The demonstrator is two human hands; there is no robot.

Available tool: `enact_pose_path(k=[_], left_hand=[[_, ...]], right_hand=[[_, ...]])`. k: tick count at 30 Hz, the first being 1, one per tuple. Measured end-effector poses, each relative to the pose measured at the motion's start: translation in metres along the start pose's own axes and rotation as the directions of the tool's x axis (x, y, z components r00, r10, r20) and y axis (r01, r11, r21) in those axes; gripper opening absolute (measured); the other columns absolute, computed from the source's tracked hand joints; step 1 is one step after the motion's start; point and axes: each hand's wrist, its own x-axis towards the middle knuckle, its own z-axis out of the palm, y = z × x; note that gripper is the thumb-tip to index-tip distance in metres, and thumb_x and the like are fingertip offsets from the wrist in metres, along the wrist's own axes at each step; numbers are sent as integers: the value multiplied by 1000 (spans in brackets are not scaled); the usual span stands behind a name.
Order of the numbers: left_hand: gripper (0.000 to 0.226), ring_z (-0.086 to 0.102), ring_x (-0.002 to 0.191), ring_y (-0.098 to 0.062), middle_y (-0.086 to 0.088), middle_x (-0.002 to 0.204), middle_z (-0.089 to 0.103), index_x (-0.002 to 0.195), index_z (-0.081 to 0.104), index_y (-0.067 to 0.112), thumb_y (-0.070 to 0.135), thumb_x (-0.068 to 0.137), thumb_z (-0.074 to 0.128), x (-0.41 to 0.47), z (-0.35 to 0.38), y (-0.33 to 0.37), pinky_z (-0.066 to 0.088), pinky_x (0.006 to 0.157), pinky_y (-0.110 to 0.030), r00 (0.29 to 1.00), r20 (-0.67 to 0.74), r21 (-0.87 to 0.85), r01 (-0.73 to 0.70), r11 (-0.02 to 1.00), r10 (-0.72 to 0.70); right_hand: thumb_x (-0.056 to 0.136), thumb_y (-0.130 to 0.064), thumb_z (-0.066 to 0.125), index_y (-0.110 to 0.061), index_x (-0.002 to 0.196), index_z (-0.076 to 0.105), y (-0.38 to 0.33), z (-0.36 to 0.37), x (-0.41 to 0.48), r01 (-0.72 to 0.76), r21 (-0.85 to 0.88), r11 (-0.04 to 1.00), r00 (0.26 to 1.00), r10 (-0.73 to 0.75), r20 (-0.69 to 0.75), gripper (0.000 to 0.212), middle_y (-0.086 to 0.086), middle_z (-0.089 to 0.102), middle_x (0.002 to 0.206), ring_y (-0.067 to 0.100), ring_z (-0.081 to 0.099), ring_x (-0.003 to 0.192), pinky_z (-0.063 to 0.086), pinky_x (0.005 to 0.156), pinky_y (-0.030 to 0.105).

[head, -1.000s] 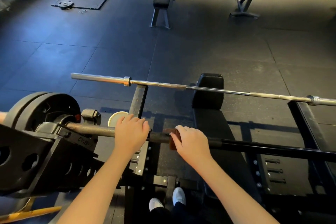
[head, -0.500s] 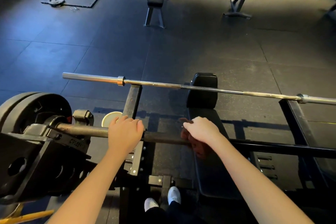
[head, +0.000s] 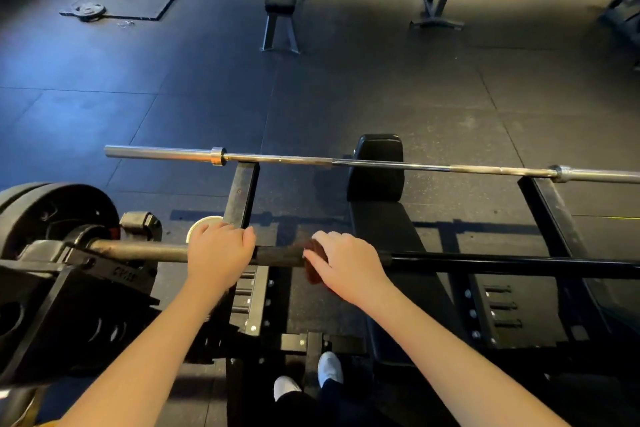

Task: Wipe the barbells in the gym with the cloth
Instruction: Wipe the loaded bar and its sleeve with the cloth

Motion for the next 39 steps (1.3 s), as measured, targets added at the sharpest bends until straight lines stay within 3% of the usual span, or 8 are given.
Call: enact_pose_path(k=[8,13,17,20,24,29,34,39], left_hand=[[33,49,50,-20,3,47,48,52,48,17,5,71,72,-2,-5,4,44,59,-37,997,54,-16,53,998,-52],[32,55,54,-20,2,49,53,53,52,16,4,71,75,-1,-6,6,50,63,-40,994,71,-43,81,996,-77],[24,57,57,-20,2,53,55,62,57,15,8,66,79,-6,-5,5,47,65,-36,996,88,16,29,999,-30],[26,52,53,-21,1,51,51,60,54,14,6,64,78,-9,-4,7,43,62,-35,997,66,8,33,999,-34],[34,49,51,-21,1,48,48,55,44,18,5,70,72,-5,-3,9,42,63,-37,997,19,-41,74,996,-73],[26,50,57,-20,2,52,51,57,51,17,11,78,63,-7,1,10,42,73,-39,995,-14,-40,96,995,-96],[35,46,51,-18,4,47,46,50,47,18,8,80,62,-6,-1,10,44,72,-39,991,-35,-77,129,989,-132],[25,49,53,-20,1,51,50,57,53,16,12,71,72,-5,-2,10,45,66,-38,991,57,0,125,992,-125]], right_hand=[[92,-36,55,-14,105,69,58,5,-54,-214,-117,970,905,152,-397,29,1,69,98,21,65,93,51,88,39],[92,-45,39,-18,103,68,1,26,-11,-22,-83,996,943,-7,-332,40,-3,67,94,17,64,85,52,76,34],[80,-36,65,-18,129,58,34,33,-40,124,-270,955,948,-194,-252,53,6,62,123,25,59,112,49,99,43],[73,-30,73,-18,134,55,60,31,-60,72,-353,933,938,-184,-294,64,10,58,129,28,54,119,39,105,42],[87,-36,63,-18,111,70,27,35,-32,-55,-244,968,910,-52,-411,31,2,67,100,21,63,92,52,84,38],[103,-44,36,-21,104,62,-3,5,11,-188,-91,978,980,181,-79,34,-6,59,85,13,58,80,43,71,29],[102,-42,43,-20,111,64,1,-11,40,-378,72,923,899,348,266,32,-3,61,90,17,60,85,44,73,30],[99,-43,45,-26,107,63,-8,8,-14,-75,-87,993,977,56,-205,25,-8,64,91,13,60,88,46,81,30]])
